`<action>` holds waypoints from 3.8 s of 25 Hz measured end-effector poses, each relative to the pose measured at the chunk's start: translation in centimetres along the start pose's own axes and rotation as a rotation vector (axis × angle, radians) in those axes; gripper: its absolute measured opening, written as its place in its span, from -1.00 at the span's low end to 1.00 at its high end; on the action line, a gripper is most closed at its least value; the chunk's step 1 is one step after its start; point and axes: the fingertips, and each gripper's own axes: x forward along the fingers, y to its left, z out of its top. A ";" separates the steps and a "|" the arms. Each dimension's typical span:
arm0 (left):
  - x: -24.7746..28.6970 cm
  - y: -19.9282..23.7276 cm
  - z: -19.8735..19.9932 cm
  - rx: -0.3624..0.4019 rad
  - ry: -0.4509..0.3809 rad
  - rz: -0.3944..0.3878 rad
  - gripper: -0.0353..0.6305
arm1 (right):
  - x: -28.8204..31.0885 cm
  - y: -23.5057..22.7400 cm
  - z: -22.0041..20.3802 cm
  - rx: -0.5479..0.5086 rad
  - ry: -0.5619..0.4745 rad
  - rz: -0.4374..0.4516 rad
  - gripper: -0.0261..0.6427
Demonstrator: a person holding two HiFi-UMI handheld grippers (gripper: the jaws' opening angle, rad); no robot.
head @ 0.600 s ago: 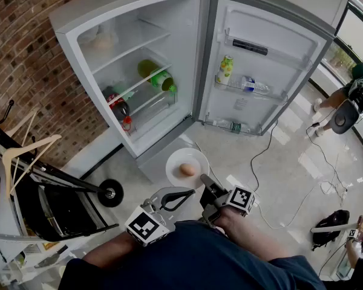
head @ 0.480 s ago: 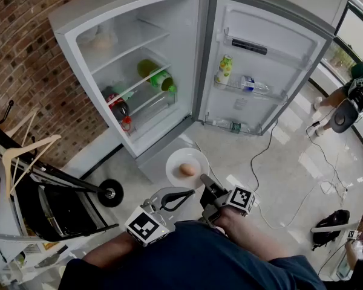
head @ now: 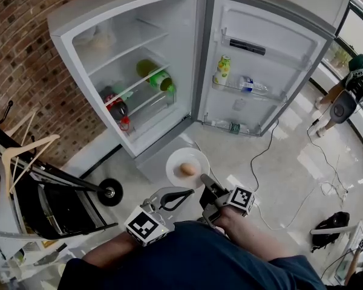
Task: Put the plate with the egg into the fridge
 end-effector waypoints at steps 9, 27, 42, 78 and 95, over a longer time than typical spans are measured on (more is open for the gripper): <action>3.1 -0.7 0.4 -0.023 0.003 0.064 -0.88 | -0.9 -1.1 2.3 -0.038 0.073 -0.008 -0.86; 5.2 6.8 0.5 -0.054 -0.027 0.141 -0.88 | 5.9 -2.0 5.7 -0.037 0.134 -0.027 -0.86; 2.6 20.8 3.3 0.056 -0.043 0.030 -0.88 | 18.9 1.8 7.4 -0.080 0.023 -0.085 -0.86; 4.7 34.5 4.3 -0.005 -0.006 0.314 -0.88 | 40.0 6.7 15.0 -0.027 0.162 0.040 -0.86; 4.5 35.2 3.5 0.009 0.043 0.336 -0.88 | 45.4 6.7 16.0 0.016 0.132 0.021 -0.86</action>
